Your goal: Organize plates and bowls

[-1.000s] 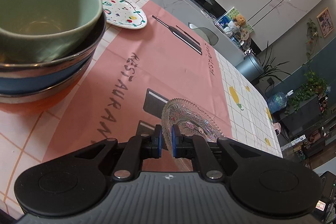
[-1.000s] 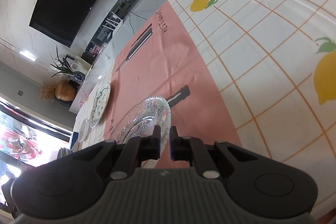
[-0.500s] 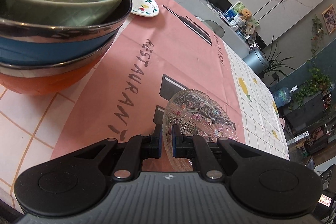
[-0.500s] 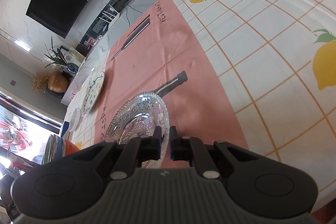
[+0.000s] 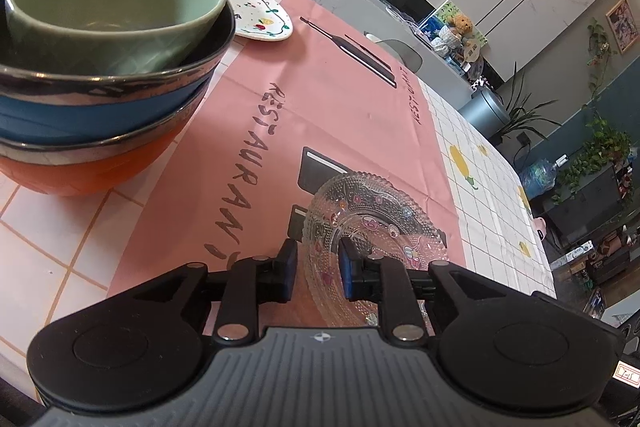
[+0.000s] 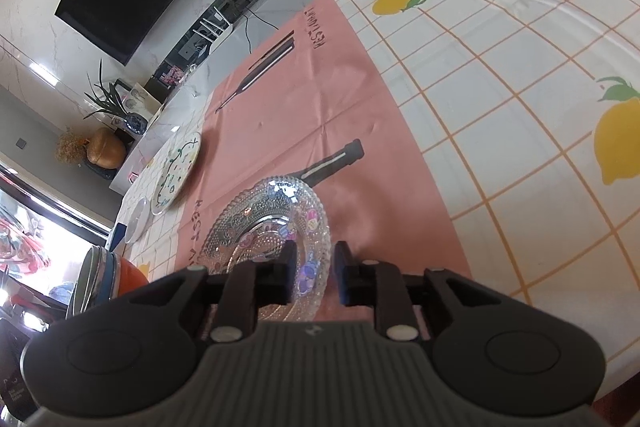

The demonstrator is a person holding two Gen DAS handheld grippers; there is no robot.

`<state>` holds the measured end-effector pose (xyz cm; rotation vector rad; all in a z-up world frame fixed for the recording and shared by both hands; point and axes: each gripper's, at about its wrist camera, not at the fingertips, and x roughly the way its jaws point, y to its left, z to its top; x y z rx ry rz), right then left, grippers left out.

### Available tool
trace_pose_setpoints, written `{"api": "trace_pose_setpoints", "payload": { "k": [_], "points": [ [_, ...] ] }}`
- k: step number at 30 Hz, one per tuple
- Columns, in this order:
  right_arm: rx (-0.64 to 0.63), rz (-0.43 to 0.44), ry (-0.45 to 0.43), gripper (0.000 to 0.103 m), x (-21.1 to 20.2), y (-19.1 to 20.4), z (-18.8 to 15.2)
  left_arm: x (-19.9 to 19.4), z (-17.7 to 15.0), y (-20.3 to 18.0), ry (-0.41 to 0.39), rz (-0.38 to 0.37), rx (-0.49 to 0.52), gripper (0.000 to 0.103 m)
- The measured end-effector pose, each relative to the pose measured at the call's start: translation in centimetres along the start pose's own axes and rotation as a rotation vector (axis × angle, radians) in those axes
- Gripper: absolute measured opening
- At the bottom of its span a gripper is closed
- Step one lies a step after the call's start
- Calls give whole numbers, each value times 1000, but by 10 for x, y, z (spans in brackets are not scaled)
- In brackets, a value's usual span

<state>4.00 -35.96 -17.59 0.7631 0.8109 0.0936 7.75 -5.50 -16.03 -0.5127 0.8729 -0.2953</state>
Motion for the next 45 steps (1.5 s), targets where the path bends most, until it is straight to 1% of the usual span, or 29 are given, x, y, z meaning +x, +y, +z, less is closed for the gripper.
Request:
{"api": "trace_pose_setpoints", "payload": {
  "k": [1,2,4,6,7,8,10,12,13,14,15,18,19,20,21,24,26,29,33,36,38,40,42,44,45],
  "points": [
    [-14,-5,-11,36,-3,2,0,-2,0,-2,-2,0,10,29],
    [-31,-11,-22,36,-6,5,1,-4,0,-5,-5,2,20,33],
    [-78,-31,-46,37,-12,12,1,-8,0,-9,-13,-1,37,36],
    [-117,-39,-71,41,-19,19,1,-14,1,-13,-19,-22,57,36],
    [-141,-37,-87,42,-24,23,2,-17,2,-16,-23,-35,69,36],
    [-156,-37,-97,42,-27,27,2,-21,3,-19,-30,-41,85,36],
    [-191,-33,-119,47,-34,36,2,-28,4,-25,-48,-38,121,36],
    [-210,-23,-133,55,-38,43,3,-37,6,-31,-64,-31,155,39],
    [-217,-17,-142,57,-41,47,3,-42,8,-35,-71,-26,173,46],
    [-224,-13,-149,63,-43,51,4,-46,9,-37,-77,-25,185,52],
    [-233,-10,-156,69,-44,54,4,-51,10,-40,-86,-27,202,53],
    [-273,-12,-171,78,-48,69,3,-66,13,-45,-122,-47,245,57],
    [-287,-32,-165,81,-47,74,3,-71,14,-45,-132,-59,254,57],
    [-299,-70,-161,86,-46,81,2,-76,16,-46,-143,-62,262,57],
    [-309,-93,-165,86,-45,85,1,-82,18,-46,-154,-58,273,57],
    [-326,-86,-159,84,-44,94,-3,-97,29,-44,-184,-51,294,57],
    [-320,-81,-152,84,-43,100,-2,-105,39,-38,-190,-50,279,57],
    [-312,-64,-153,84,-40,109,-1,-112,57,-27,-189,-26,244,57],
    [-321,-36,-134,84,-31,123,2,-114,86,-8,-147,-1,205,57],
    [-324,1,-114,84,-24,134,7,-113,108,5,-101,-33,154,58],
    [-316,30,-90,84,-17,140,12,-110,123,13,-64,-52,126,61],
    [-301,51,-56,84,-7,145,18,-108,139,18,-30,-56,128,66],
    [-292,57,-29,84,3,149,24,-105,152,20,-20,-35,145,69],
    [-285,49,-20,84,13,153,31,-100,163,22,-17,-5,169,77],
    [-281,45,-16,84,18,155,35,-96,170,24,-12,8,177,78]
  ]
}}
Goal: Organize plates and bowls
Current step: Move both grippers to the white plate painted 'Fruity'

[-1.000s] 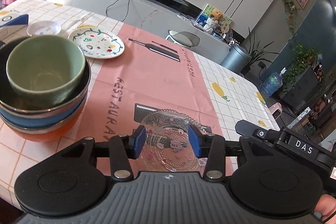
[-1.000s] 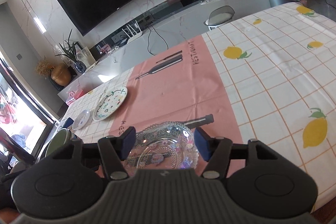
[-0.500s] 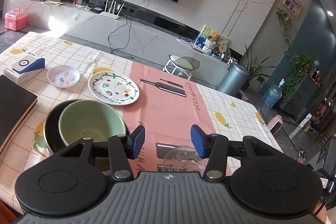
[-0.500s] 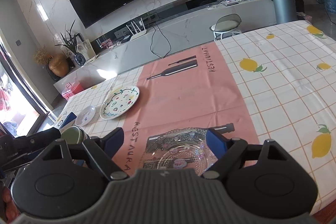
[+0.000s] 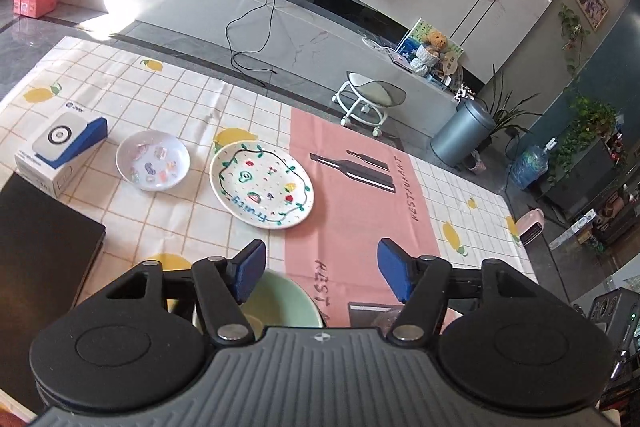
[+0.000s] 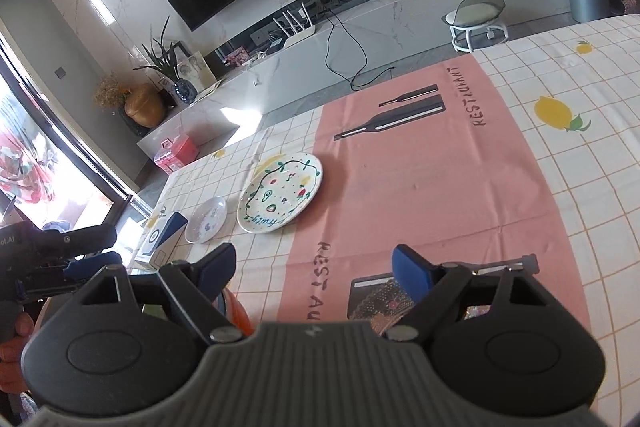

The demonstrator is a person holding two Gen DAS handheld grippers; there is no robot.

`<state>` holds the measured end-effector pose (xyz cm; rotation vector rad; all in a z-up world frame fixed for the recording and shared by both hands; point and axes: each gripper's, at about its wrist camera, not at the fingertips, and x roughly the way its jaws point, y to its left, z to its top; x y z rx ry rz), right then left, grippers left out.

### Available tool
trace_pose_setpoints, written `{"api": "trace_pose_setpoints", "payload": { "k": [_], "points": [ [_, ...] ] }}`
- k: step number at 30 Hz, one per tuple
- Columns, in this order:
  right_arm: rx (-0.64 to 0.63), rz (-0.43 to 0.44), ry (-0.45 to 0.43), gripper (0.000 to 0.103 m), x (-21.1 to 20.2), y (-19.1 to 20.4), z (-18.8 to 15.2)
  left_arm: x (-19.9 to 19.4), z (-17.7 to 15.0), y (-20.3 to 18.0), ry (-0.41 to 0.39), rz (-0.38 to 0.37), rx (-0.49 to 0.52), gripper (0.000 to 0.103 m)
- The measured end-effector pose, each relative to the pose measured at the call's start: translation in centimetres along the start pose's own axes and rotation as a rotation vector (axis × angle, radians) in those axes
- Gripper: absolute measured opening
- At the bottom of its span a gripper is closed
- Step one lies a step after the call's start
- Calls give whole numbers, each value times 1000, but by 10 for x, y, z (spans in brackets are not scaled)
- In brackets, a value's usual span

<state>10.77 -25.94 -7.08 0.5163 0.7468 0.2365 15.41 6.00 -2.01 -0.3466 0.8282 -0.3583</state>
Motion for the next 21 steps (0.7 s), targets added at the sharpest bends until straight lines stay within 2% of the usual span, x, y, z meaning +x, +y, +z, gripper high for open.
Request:
{"api": "trace_pose_setpoints", "payload": {
  "k": [3,9,14,21],
  "points": [
    [31,3,21,84,16,-1,11,12,16,12,19,25,0,79],
    [72,21,79,82,56,-4,32,49,42,47,88,-24,8,79],
    [115,29,124,77,90,-9,41,78,50,78,116,-1,-6,77],
    [131,34,167,74,133,-9,50,110,49,118,157,-69,-90,77]
  ]
}}
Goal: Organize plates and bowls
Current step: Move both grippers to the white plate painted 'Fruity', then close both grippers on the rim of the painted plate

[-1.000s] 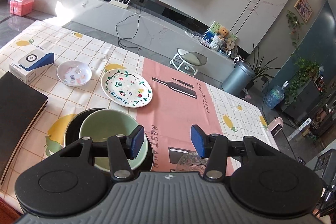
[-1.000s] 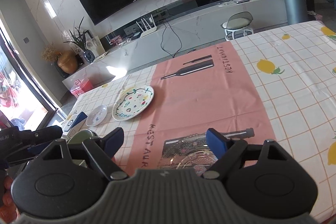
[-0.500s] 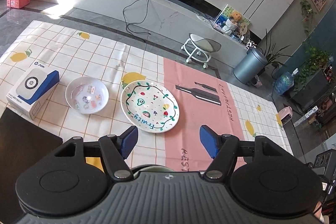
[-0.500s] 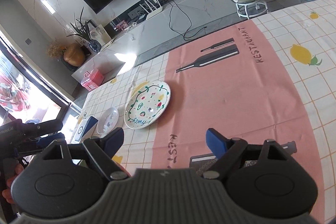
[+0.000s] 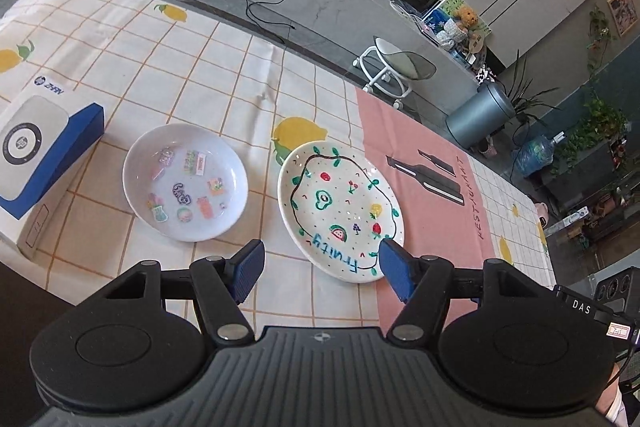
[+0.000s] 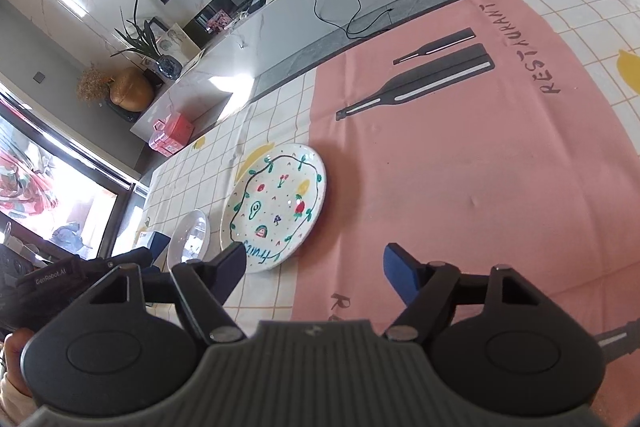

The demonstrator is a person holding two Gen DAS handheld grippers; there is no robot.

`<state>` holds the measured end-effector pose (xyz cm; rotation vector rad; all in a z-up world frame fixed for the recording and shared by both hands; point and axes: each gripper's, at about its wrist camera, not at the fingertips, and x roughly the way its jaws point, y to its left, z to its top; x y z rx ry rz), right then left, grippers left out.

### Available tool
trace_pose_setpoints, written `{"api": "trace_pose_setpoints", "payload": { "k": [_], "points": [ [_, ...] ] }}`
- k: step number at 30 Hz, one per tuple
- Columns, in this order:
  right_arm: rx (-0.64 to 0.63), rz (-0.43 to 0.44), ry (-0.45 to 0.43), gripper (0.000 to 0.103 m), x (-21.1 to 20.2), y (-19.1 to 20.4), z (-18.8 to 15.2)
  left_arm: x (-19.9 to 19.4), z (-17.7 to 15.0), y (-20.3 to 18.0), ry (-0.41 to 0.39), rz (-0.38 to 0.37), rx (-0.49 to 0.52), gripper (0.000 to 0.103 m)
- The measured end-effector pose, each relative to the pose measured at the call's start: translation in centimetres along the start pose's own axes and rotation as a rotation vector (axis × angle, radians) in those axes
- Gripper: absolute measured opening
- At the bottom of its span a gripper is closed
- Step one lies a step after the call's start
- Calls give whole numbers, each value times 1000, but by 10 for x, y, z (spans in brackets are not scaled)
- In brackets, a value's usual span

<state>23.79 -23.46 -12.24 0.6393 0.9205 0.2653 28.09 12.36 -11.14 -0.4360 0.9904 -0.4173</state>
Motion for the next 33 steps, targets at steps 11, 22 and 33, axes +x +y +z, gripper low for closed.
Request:
{"api": "trace_pose_setpoints", "payload": {
  "k": [11,22,33],
  "points": [
    [17,27,16,63,53,-4,24,38,7,22,47,-37,-16,73],
    [67,62,35,47,89,-20,38,64,20,29,39,-71,-57,65],
    [55,109,31,32,109,-18,43,74,27,14,21,9,0,29]
  ]
}}
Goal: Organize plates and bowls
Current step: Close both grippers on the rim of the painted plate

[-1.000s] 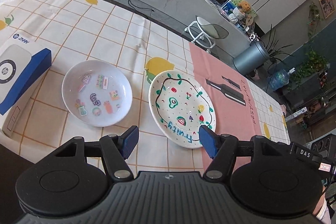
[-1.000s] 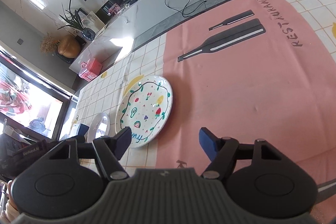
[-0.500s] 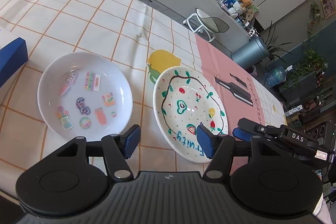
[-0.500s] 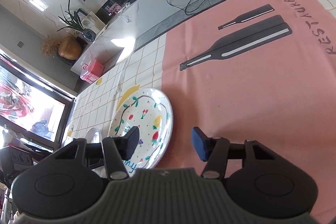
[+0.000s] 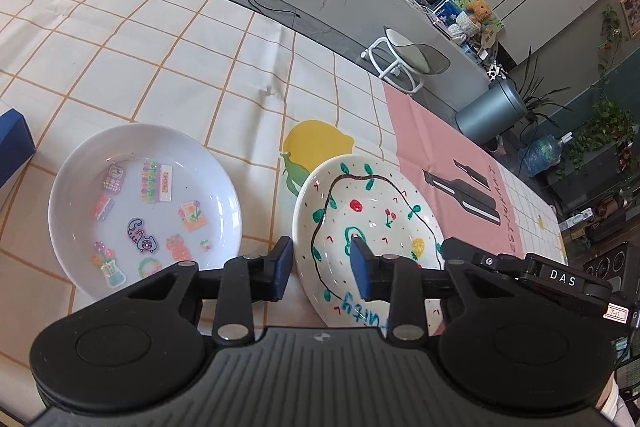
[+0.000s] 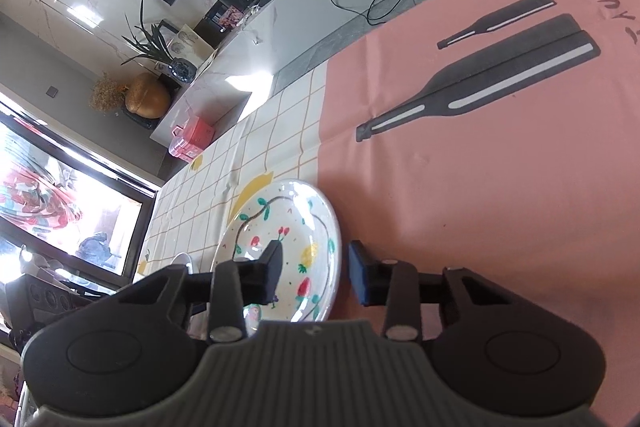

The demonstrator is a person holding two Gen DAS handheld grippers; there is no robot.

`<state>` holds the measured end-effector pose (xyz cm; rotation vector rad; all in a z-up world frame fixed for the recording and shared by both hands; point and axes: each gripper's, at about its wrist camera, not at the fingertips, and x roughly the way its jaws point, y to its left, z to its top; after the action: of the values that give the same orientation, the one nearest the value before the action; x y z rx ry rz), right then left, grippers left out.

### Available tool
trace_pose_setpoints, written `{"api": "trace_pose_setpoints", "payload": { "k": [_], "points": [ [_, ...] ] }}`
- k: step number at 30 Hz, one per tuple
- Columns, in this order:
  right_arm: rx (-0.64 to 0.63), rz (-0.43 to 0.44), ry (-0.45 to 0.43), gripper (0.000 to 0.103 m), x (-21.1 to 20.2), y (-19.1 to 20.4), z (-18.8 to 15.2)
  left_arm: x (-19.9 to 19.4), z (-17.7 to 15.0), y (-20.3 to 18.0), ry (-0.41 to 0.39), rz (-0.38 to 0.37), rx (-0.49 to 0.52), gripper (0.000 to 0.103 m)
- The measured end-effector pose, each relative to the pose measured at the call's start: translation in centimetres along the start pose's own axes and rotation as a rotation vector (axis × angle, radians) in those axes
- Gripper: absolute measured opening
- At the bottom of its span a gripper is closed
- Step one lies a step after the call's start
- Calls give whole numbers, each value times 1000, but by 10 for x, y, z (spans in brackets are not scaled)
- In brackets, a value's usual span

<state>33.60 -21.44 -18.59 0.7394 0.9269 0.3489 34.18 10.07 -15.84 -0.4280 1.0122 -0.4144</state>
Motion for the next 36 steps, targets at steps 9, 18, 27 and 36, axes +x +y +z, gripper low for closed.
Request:
{"api": "trace_pose_setpoints", "payload": {
  "k": [9,18,27,36],
  "points": [
    [29,-47,-1,20,-16,-6,-9,0,-7,-14,70,-3,91,24],
    [38,-33,-18,22,-26,-17,-11,1,-8,-7,3,3,50,30],
    [60,1,-36,14,-24,-22,-22,2,-12,-25,11,56,190,15],
    [171,10,-28,4,-35,-32,-32,-19,-14,-27,-7,20,160,10]
  ]
}}
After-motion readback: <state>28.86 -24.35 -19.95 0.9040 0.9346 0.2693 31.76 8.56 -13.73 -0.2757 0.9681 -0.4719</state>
